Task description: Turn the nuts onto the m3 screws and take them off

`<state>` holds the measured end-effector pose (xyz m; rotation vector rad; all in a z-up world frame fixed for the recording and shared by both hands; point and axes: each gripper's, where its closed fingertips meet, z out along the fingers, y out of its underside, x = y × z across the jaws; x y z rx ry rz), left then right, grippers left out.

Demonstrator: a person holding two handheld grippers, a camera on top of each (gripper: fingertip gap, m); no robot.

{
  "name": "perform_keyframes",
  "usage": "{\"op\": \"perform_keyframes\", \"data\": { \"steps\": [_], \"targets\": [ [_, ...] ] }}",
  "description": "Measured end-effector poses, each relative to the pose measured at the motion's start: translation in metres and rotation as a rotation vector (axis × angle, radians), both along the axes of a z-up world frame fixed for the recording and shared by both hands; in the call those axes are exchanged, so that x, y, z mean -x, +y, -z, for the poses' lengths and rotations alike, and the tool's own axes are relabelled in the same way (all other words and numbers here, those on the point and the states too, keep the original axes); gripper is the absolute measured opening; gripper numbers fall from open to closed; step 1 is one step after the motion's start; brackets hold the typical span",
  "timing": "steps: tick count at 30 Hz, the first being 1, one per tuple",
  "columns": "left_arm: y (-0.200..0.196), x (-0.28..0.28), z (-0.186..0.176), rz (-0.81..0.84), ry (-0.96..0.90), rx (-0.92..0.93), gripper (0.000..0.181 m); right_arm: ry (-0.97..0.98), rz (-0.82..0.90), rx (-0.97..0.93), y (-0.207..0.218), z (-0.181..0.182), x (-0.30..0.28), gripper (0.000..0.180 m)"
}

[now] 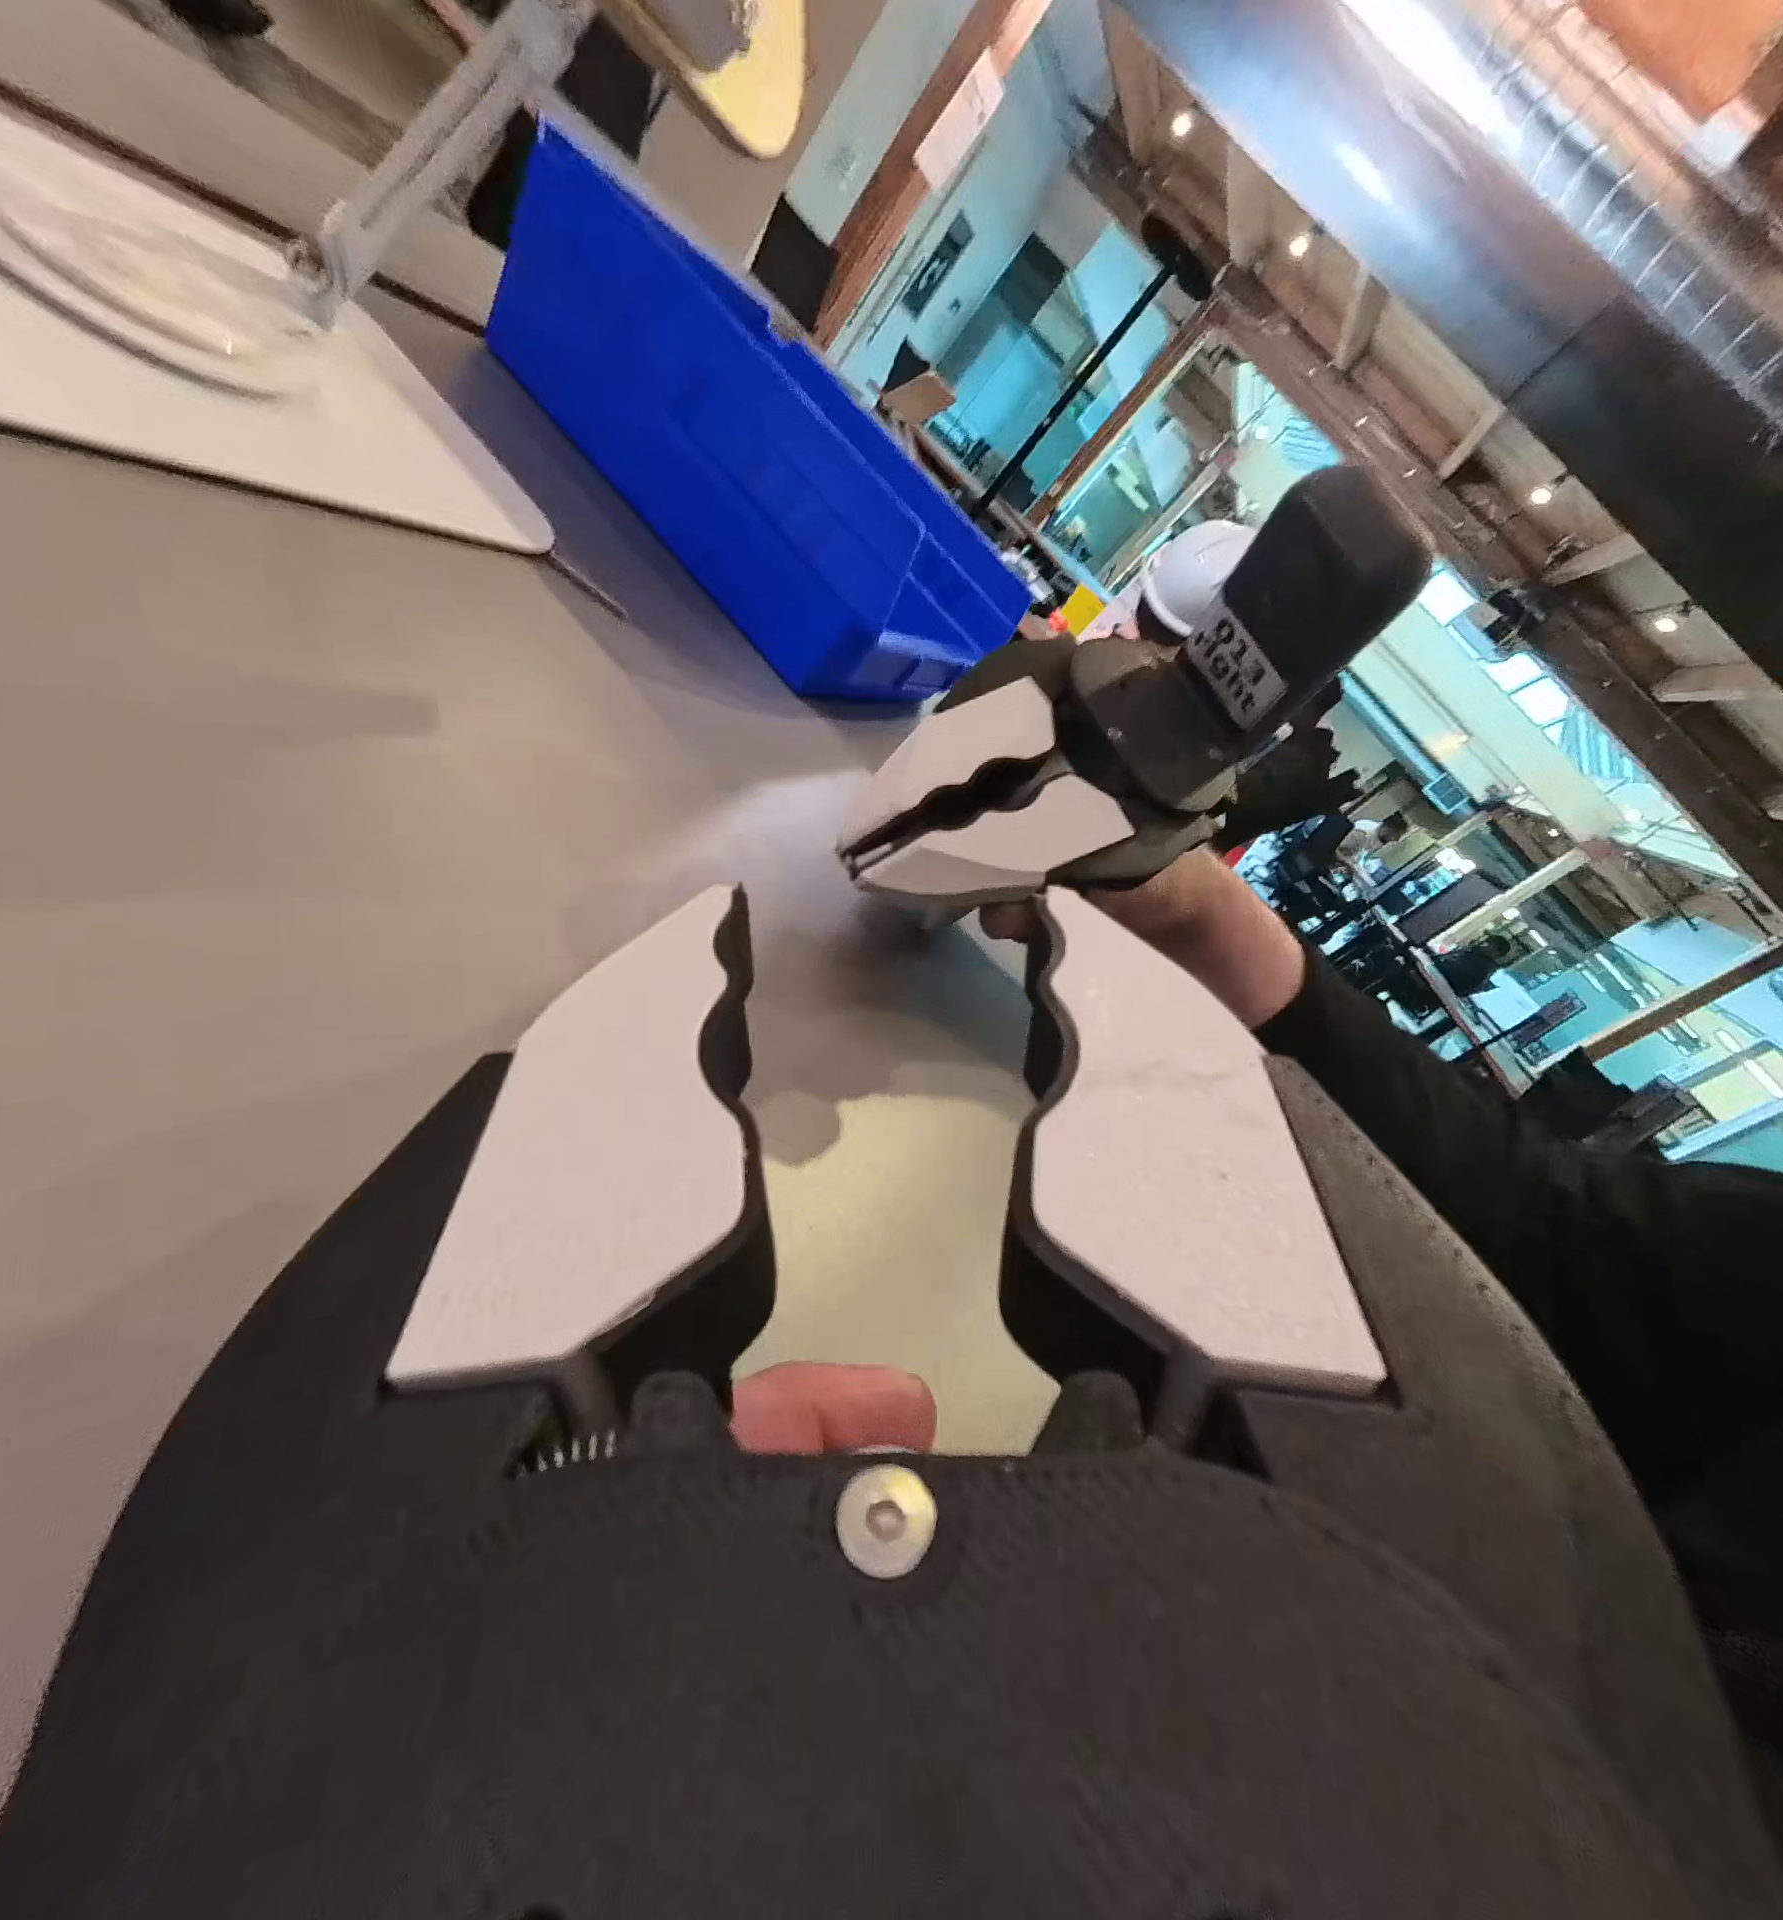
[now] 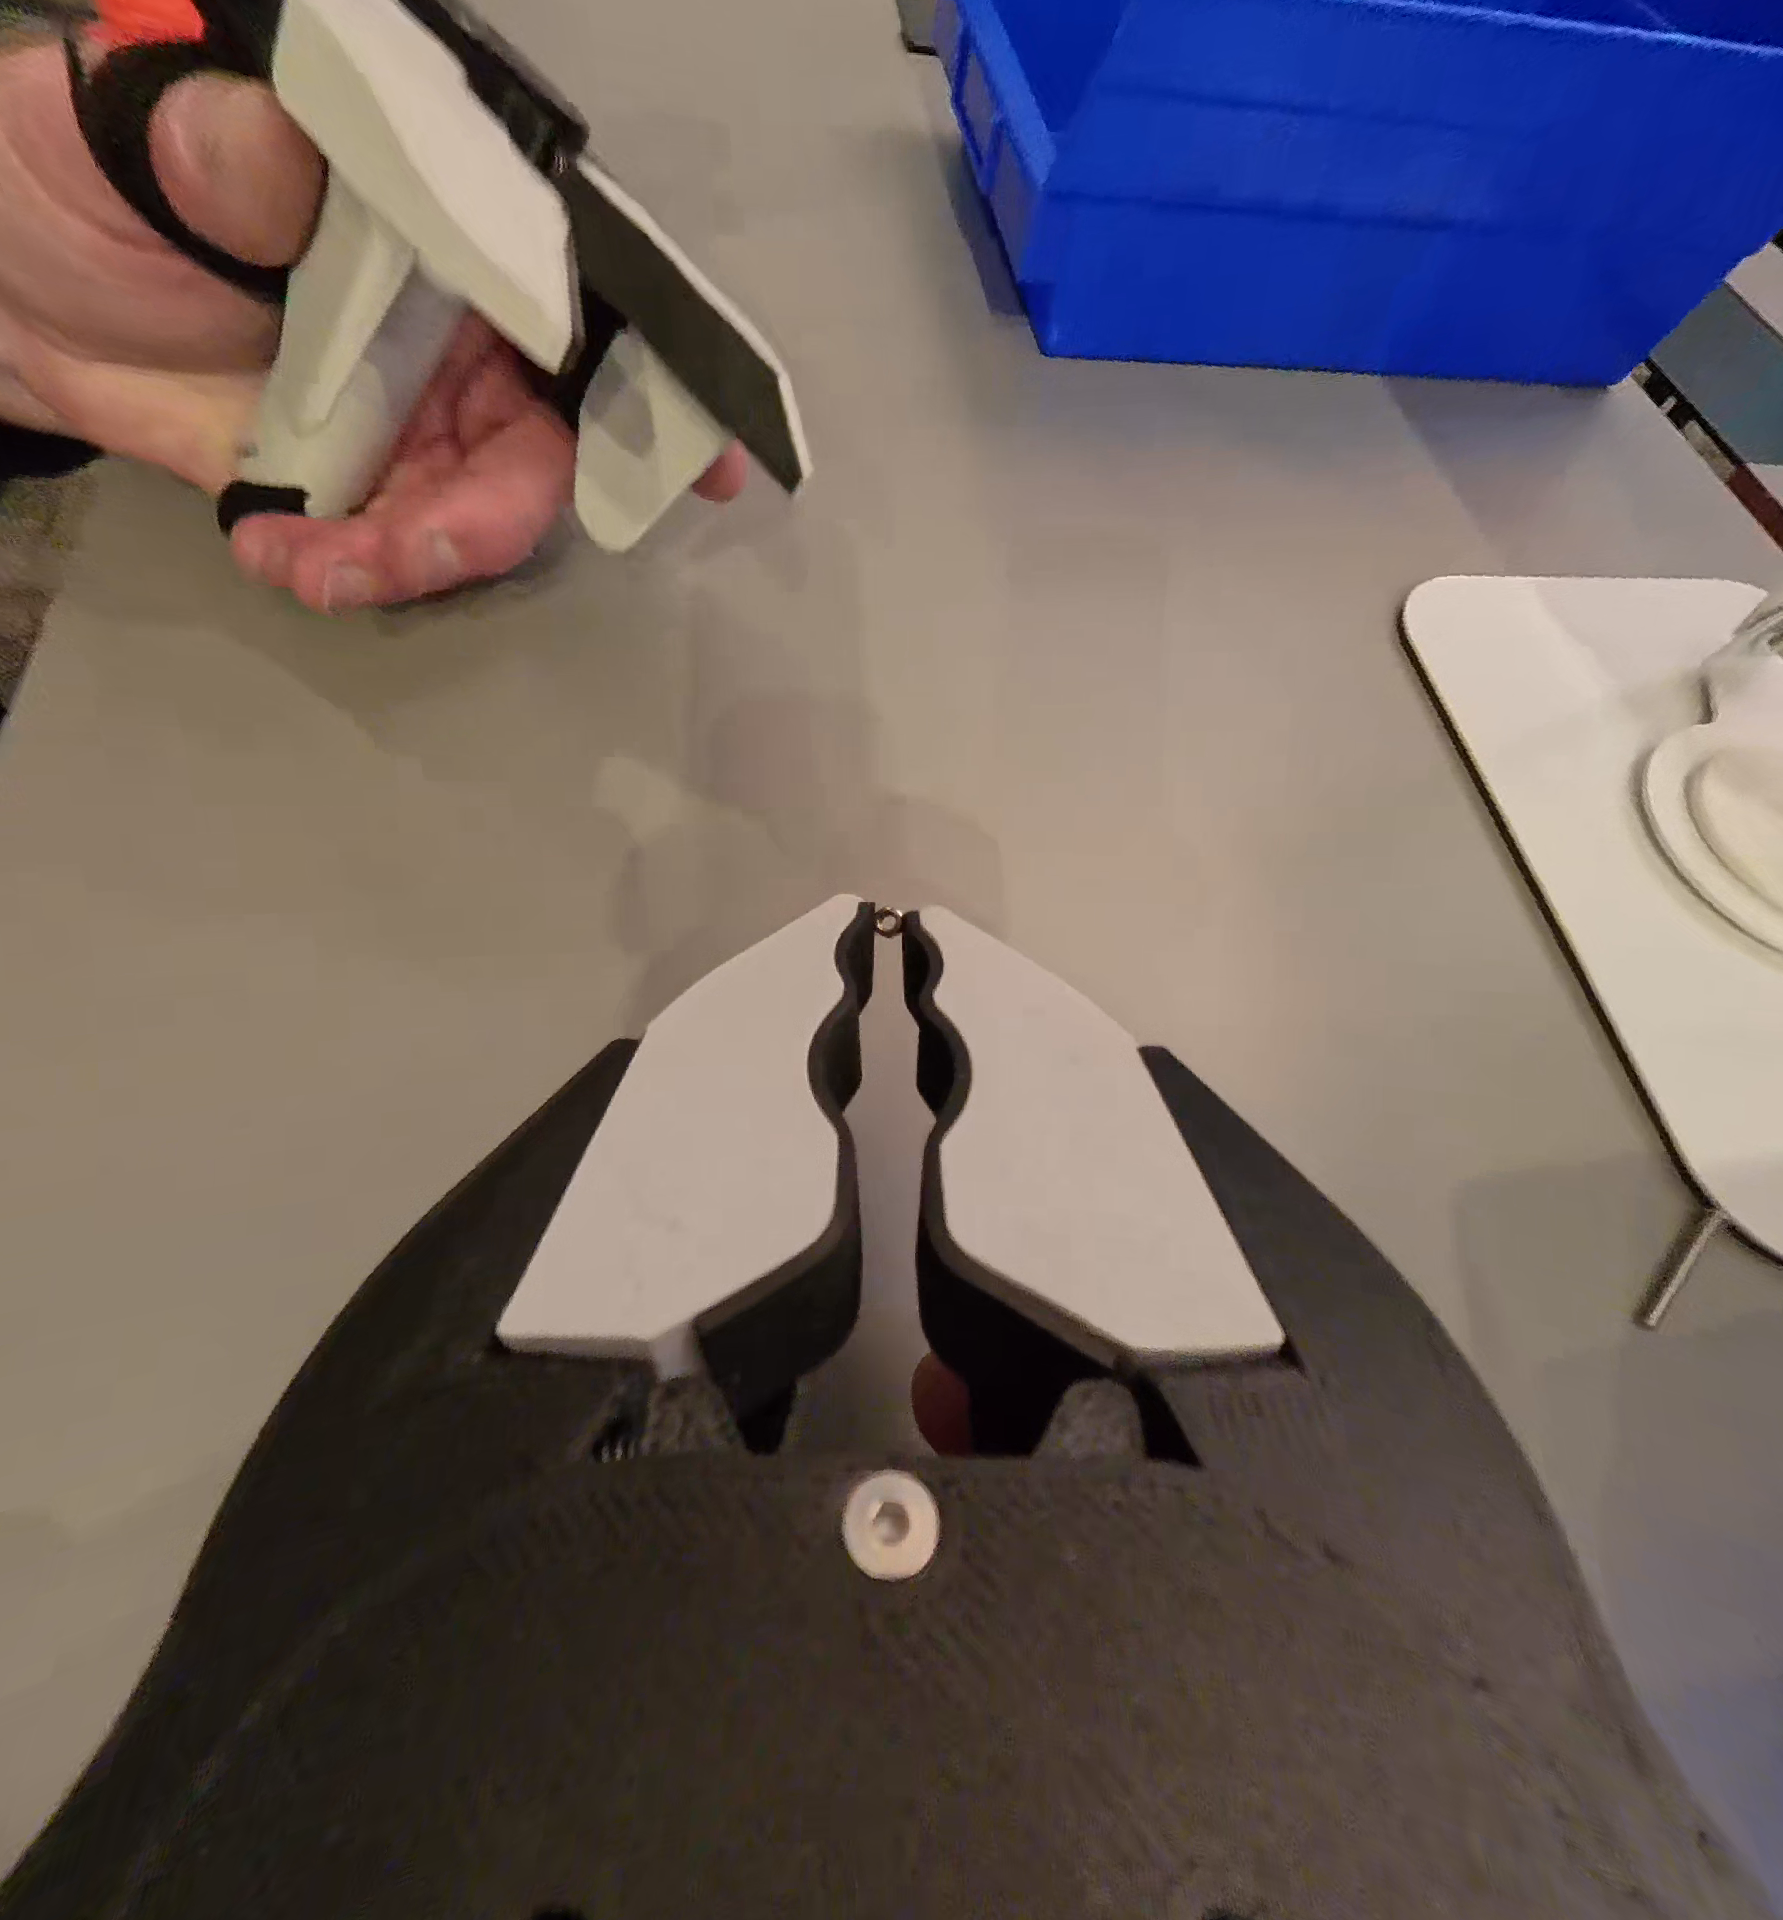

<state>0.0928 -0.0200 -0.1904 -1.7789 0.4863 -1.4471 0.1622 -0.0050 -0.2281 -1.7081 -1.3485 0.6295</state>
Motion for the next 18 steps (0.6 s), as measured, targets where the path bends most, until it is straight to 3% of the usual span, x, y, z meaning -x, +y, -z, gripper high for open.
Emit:
{"op": "perform_keyframes", "data": {
  "steps": [2,6,12,18],
  "targets": [
    [0.010,0.008,-0.011,-0.052,-0.027,-0.065,0.043,-0.010,-0.041,-0.006,-0.002,0.000,-0.002,0.005],
    [0.031,-0.002,-0.037,-0.043,0.143,-0.343,0.035,-0.009,-0.104,-0.023,-0.002,0.002,-0.018,0.005],
    [0.086,-0.082,-0.023,0.270,0.605,-0.873,0.033,-0.006,-0.154,-0.010,-0.005,0.010,-0.035,0.005],
    [0.127,-0.153,0.020,0.616,0.777,-1.128,0.030,0.021,-0.175,-0.016,-0.012,0.006,-0.038,0.005]
  ]
}}
